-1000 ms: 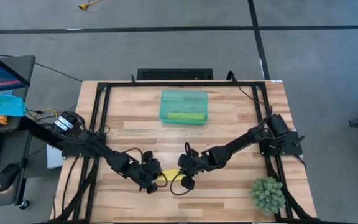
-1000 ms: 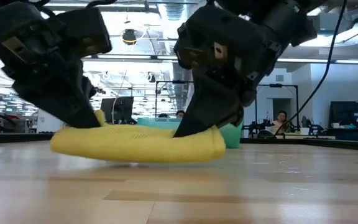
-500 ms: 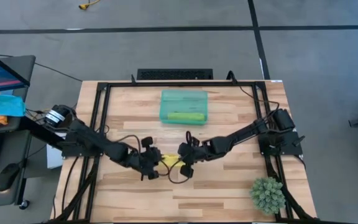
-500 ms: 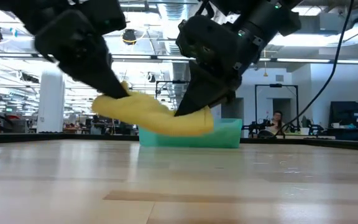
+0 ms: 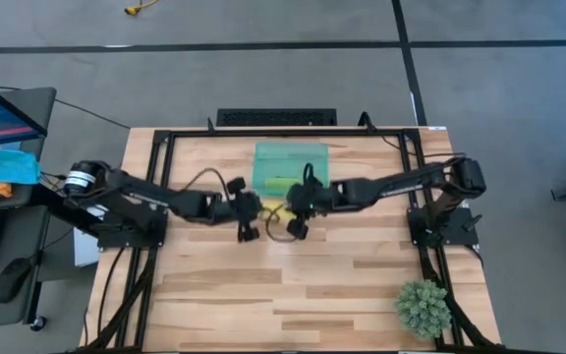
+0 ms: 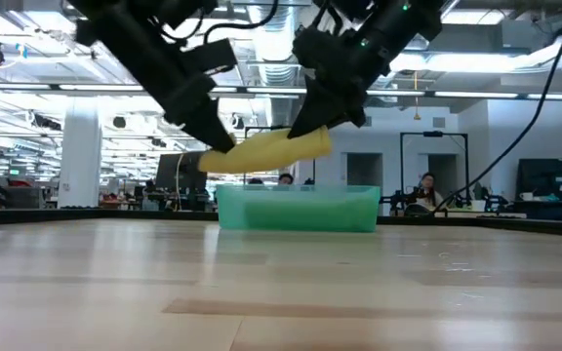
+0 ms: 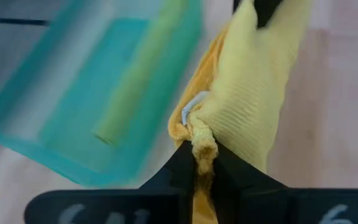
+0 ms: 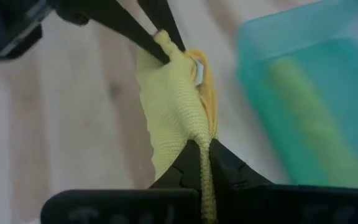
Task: Roll microfiber towels into tight, uniform cylinder then place into a basket
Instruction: Put the rolled yellow microfiber towel into the green bin
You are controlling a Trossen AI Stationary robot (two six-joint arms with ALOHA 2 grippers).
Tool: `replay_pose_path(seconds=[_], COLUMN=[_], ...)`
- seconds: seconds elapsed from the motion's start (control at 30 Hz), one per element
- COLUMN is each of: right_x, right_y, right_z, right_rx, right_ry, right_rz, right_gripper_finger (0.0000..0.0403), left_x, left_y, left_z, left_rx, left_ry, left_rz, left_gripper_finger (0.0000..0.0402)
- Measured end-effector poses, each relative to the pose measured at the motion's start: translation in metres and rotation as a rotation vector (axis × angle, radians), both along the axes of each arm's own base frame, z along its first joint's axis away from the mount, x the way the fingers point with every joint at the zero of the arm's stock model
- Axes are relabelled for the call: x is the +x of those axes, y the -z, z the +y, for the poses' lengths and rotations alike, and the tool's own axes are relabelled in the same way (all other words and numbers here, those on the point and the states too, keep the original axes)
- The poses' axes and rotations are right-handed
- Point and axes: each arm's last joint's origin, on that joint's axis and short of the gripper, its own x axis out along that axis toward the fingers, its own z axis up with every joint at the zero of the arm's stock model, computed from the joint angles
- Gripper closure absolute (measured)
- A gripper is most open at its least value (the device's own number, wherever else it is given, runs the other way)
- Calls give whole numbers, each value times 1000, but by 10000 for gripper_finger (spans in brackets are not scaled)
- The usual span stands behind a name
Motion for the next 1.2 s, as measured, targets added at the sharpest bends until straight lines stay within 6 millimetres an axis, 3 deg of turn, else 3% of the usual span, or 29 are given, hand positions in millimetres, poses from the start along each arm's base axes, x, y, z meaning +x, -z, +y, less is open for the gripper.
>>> replay_pose_path(seconds=[0.33, 0.53, 0.73, 0.93, 1.2], right_x=[-8, -16, -20, -24, -37], right_y=[-6, -6, -9, -7, 5], right_z=[-74, -118, -141, -146, -166], right_rx=[-60, -62, -55, -61, -52], right_ry=[125, 186, 188, 183, 227], right_rz=[9, -1, -62, -26, 81], right_gripper_finger=[382, 382, 382, 382, 382], left_x=[3, -5, -5, 18, 46], left_y=[-15, -23, -20, 0, 11], left_z=[86, 127, 148, 164, 178], left_rx=[-43, -2, -4, -35, -66], left_ry=[-62, -136, -148, -161, -170], left_rz=[-155, -250, -302, -288, -220], left_gripper_finger=[385, 388, 390, 388, 387])
